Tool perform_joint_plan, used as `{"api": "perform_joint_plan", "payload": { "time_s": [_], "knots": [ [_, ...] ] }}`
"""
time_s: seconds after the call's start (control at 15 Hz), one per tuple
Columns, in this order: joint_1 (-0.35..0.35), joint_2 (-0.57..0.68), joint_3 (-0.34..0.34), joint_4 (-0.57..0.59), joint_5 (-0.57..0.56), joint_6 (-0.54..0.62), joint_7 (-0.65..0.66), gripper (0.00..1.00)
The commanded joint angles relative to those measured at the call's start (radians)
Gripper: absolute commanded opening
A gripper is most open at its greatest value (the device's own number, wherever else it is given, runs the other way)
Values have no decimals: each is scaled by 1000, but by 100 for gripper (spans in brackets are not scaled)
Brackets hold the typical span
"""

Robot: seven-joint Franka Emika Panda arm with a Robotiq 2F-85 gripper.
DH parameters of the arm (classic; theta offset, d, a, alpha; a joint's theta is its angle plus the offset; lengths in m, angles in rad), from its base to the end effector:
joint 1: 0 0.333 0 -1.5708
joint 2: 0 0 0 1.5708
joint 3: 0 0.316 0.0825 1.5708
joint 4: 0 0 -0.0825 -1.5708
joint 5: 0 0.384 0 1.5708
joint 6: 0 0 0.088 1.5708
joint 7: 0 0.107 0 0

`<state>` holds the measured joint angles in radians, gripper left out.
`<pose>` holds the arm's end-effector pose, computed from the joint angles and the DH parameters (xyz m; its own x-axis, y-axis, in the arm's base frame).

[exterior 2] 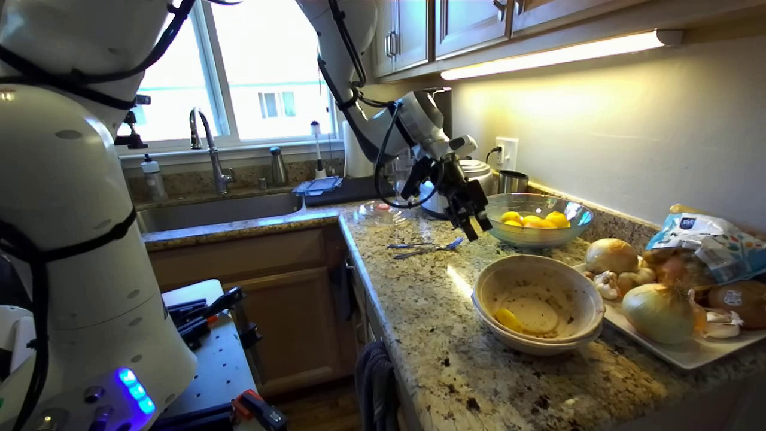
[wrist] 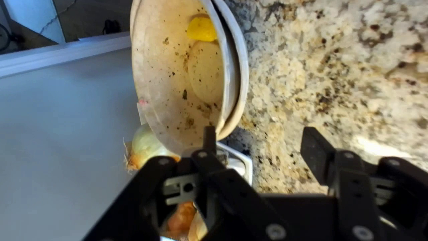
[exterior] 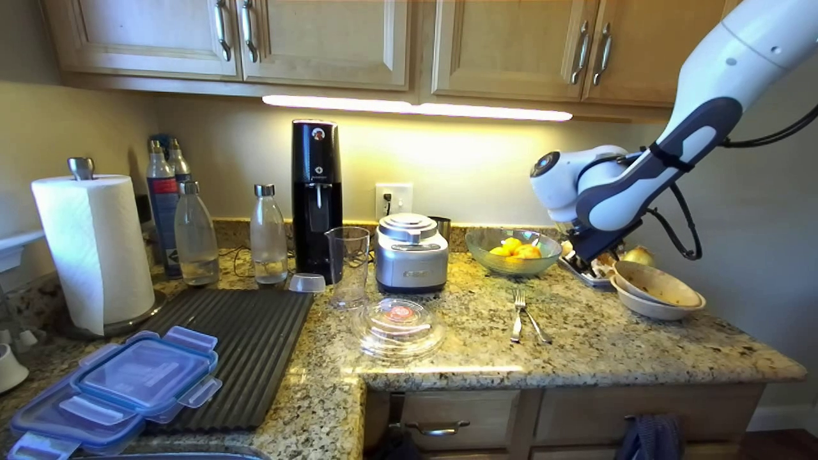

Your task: Stack the white bowls together, then put the two forks on top of the bowls

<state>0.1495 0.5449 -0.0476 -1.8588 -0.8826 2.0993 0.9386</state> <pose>0.6193 0.0274 0.2165 0.9689 -0.1738 0.1763 -0.2475 -0.7043 0.6653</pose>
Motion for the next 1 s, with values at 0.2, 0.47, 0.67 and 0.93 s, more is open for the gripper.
{"api": "perform_joint_plan", "payload": {
  "time_s": [0.2, 0.47, 0.67, 0.93],
  "knots": [
    [0, -160, 100, -95, 118, 117, -41, 100],
    [6, -118, 102, -86, 335, 204, -9, 100],
    [22, -80, 85, -79, 485, 273, 8, 100],
    [36, -28, 80, -61, 651, 334, 3, 100]
  ]
}}
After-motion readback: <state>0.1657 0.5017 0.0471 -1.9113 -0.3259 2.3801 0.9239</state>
